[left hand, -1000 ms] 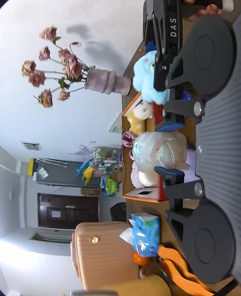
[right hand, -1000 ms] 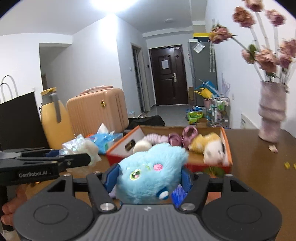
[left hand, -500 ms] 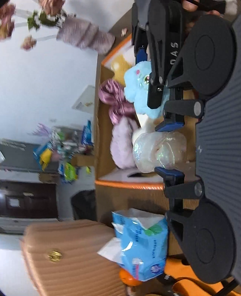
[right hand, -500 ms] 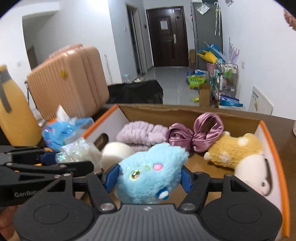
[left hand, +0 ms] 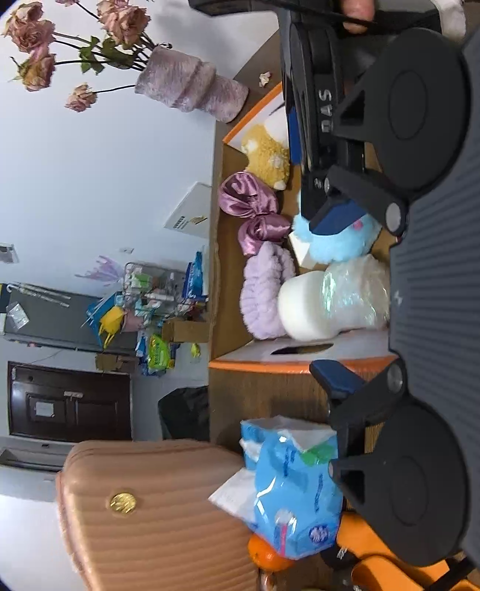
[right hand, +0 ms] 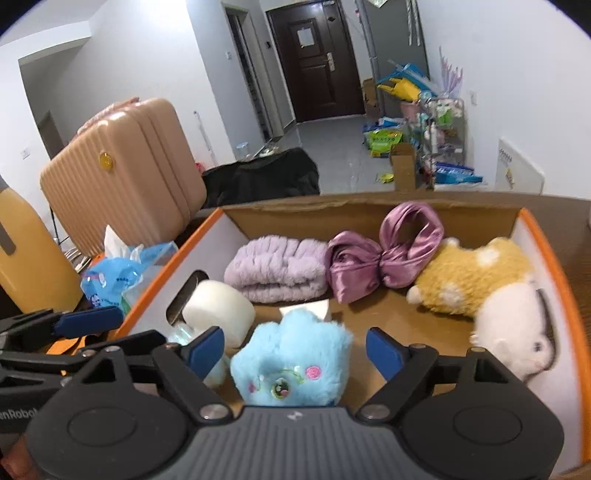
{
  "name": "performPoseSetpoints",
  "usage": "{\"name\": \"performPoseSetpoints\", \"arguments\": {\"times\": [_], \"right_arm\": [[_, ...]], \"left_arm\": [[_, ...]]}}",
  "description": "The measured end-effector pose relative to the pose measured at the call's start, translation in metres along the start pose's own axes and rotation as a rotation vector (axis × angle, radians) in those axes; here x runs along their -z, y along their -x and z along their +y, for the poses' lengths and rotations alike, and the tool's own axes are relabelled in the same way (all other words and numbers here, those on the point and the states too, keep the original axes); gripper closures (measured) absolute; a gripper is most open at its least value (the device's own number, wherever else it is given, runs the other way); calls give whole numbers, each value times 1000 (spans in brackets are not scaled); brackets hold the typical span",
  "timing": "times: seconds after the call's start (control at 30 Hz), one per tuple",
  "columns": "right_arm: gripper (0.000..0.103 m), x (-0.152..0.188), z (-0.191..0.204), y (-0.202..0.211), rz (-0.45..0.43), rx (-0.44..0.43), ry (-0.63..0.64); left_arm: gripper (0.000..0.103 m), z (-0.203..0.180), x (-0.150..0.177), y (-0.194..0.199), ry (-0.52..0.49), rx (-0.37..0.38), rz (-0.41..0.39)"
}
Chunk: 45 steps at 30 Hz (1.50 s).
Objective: Organize soft objects
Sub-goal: 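Carry the bundle and blue plush into the box and open both tools, then withdraw both tools from the box toward the pink-and-cream sponge block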
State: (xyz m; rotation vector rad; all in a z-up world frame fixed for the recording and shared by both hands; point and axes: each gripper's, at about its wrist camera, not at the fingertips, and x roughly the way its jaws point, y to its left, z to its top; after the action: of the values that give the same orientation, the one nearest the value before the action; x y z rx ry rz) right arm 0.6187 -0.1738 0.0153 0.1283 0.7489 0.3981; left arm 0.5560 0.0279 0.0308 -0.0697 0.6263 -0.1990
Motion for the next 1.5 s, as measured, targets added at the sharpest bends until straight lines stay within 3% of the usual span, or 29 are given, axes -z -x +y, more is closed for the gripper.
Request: {"name": "performPoseSetpoints", "arguments": {"times": [0.13,0.3,0.6,0.93,1.07,1.17,1.3,1.5], "right_arm": [[19,-6,2,39,-50,26,5],[19,-8,8,106,-143,53,24],[15,27,27,229,-358,121,77],[13,122,44,326,-506,146,153],[11,171,51,354,-539,128,190],[2,205,55,371,-567,143,216],[2,253,56,384,-600,154,238],[2,311,51,384,-555,154,196]], "left_arm": [[24,-4,-7,30,8,-9,-40],[22,-24,-10,83,-11,-47,-144],[15,-63,11,187,-69,-70,-334],[5,-86,87,283,-46,-60,-454],[4,-93,128,300,-70,-84,-440],[4,-98,161,314,-98,-108,-442],[1,-99,196,330,-92,-86,-450],[1,-102,235,334,-129,-77,-412]]}}
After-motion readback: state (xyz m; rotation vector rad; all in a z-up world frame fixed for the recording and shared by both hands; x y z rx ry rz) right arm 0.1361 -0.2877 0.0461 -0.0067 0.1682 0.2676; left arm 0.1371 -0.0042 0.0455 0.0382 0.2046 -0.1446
